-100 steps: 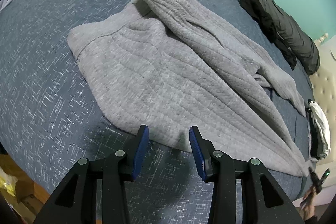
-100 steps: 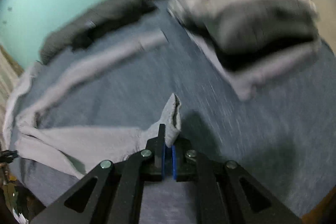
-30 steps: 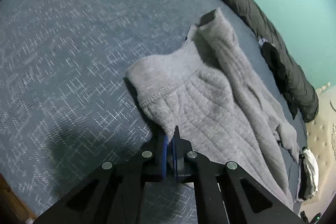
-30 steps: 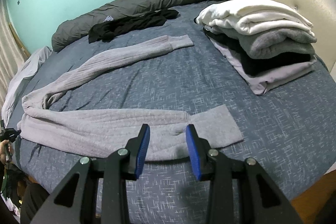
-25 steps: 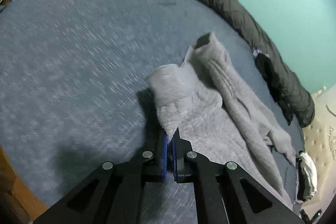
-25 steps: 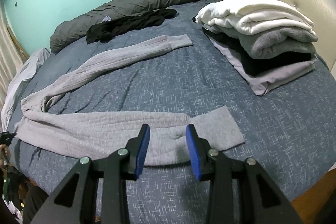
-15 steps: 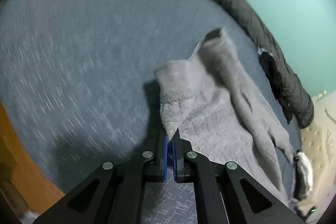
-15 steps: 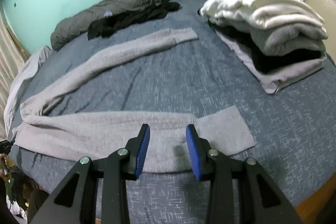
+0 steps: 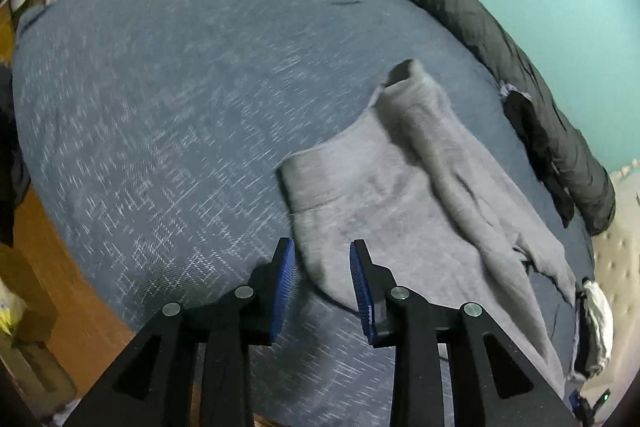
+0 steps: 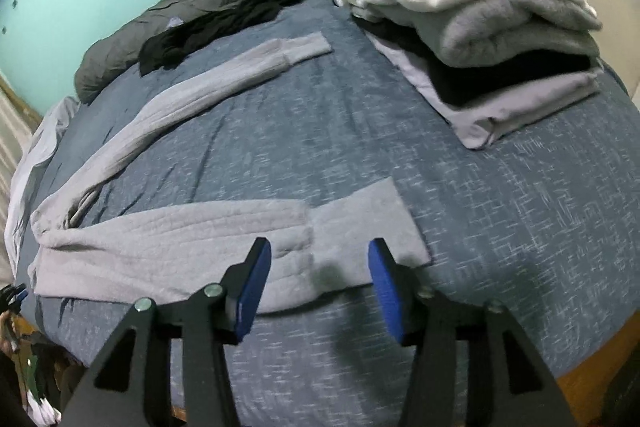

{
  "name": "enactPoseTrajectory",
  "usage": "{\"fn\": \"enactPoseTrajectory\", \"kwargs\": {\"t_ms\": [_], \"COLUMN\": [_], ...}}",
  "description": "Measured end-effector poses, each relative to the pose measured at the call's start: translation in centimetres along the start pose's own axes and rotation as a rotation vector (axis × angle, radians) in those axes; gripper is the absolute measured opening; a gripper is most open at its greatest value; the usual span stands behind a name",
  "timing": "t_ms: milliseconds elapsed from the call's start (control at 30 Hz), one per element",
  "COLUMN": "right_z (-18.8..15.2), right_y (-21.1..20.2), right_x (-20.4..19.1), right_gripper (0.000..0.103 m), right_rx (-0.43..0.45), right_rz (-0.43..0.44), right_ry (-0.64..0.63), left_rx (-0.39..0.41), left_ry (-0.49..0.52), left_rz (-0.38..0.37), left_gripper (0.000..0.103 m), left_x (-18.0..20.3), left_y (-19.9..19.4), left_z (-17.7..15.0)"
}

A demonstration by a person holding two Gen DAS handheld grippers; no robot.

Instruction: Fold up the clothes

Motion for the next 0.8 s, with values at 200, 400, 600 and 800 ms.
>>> {"fn": "enactPoseTrajectory", "kwargs": {"t_ms": [200, 400, 600, 800], "right_z": [0.4, -0.3, -0.3, 2.4], "right_y": [0.8, 2.0, 2.2, -1.1], "right_x": [2.0, 1.8, 0.7, -4.7], "right_gripper": [0.053, 0.053, 0.053, 0.053], "right_rx": [-0.028, -0.069, -0.073, 0.051], "right_rz": [-0.013, -0.05, -0.072, -0.016], "right_ry": [0.047, 0.009, -0.036, -0.112], "left_rx": [0.012, 0.004, 0.008, -0.005], "left_ry": [0.061, 0.126, 0.184, 0.237], "left_rz": [-0.009, -0.015, -0.028, -0.019], "left_gripper": [0.038, 0.039, 0.053, 0.053], "left_x": [3.4, 7.5, 11.1, 13.4], "left_y": [-2.4, -3.7, -4.1, -1.8], "left_z": [0.0, 0.5, 1.8, 3.9]}}
Point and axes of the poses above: each gripper's, at about its wrist camera, not at the fingertips, and y roughly the way its jaws point, x to its right, z to its top, the point moved 5 cm from there along y, roughly the way its jaws point, and after that the axes turned 4 degrees about y, right-handed, at the moved point
